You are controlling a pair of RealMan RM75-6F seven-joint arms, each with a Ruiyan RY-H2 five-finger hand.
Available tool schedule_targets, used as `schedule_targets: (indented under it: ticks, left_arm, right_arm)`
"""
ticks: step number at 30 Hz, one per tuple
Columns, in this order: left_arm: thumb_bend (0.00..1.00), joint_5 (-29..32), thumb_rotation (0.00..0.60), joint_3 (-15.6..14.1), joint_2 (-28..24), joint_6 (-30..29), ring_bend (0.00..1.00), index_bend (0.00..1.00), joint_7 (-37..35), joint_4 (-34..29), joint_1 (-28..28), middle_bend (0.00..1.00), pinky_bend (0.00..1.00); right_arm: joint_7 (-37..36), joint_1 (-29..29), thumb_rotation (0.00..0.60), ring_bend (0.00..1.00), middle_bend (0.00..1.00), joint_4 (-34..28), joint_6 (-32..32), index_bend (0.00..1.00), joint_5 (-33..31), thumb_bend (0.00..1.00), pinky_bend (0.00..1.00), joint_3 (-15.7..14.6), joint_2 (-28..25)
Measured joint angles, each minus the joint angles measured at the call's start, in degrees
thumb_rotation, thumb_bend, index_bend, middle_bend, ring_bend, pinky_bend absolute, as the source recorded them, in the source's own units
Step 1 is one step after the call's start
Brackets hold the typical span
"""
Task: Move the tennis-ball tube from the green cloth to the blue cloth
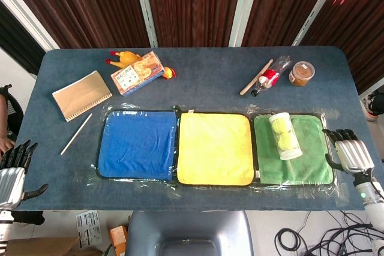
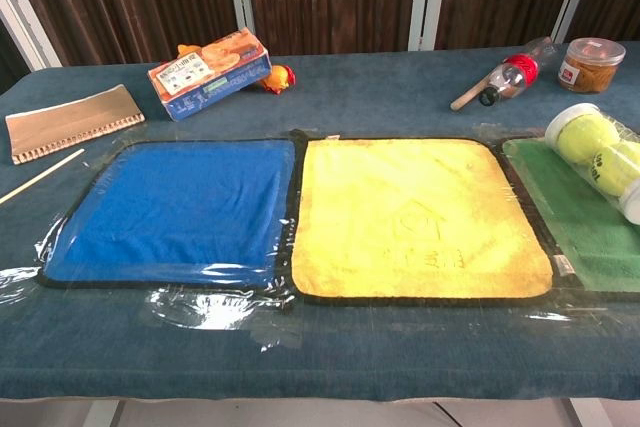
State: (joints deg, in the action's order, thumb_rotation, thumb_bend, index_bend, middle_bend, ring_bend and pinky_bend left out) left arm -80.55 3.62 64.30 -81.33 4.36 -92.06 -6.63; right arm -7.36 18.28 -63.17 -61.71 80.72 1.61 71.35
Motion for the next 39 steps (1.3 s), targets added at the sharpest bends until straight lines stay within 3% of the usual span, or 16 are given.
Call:
schedule_targets:
  ticks: [19,39]
  left_arm:
    - [0.03,-0.6,0.600,-0.1,0.2,-1.4,0.00,0.00,0.1,-0.1,0.7,0.00,0.04]
    - [0.03,-1.4,0.600,-0.2,-0.7,-2.7,0.00,0.00,-2.0,-0.3,1.4,0.00,0.04]
  right_arm:
    - [2.8,4.8,0.600,0.11,0.24,3.1,9.0,0.20,0.0,0.40,0.13,-0.4,3.6]
    - [9.4,8.1,0.600,0.11,0.24,-3.3,11.8,0.18,-1.0,0.40,0.13,0.1,4.2]
